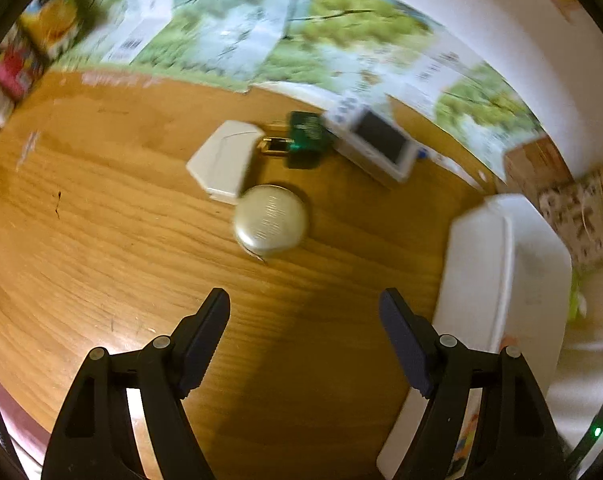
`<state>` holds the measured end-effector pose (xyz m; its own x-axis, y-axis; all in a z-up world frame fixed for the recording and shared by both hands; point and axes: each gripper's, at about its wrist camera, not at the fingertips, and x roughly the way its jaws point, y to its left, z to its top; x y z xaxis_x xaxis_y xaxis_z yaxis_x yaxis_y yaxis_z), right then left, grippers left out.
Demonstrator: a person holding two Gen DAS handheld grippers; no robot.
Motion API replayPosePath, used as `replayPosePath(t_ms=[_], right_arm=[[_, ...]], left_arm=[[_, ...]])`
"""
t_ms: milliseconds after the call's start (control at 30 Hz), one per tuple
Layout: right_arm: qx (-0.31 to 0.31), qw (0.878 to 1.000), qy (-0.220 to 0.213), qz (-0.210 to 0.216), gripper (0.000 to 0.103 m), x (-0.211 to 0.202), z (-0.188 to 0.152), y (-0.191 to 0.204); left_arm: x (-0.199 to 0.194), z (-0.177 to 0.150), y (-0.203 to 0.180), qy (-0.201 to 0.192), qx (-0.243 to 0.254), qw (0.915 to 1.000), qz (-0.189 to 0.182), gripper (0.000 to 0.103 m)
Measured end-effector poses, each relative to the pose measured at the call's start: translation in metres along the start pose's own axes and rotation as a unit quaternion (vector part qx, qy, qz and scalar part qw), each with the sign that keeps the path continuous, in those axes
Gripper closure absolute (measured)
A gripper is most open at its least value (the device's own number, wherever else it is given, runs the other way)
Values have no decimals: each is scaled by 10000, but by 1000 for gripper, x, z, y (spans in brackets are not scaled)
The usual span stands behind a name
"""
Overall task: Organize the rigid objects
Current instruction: 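Move the left gripper to the gold round compact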
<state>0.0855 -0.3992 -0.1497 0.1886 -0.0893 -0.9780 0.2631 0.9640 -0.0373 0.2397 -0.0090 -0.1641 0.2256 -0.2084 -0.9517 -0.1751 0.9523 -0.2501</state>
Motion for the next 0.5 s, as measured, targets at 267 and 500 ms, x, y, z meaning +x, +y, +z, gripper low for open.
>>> replayPosePath(t_ms=[267, 500], right_arm=[[119, 9996, 142, -208, 96, 0, 4, 4], [223, 9990, 234, -303, 94, 1, 7, 5]], left_arm=[[33, 20, 21, 154, -391, 9991, 91, 23], [54, 30, 18, 251, -408, 9987, 198, 21]])
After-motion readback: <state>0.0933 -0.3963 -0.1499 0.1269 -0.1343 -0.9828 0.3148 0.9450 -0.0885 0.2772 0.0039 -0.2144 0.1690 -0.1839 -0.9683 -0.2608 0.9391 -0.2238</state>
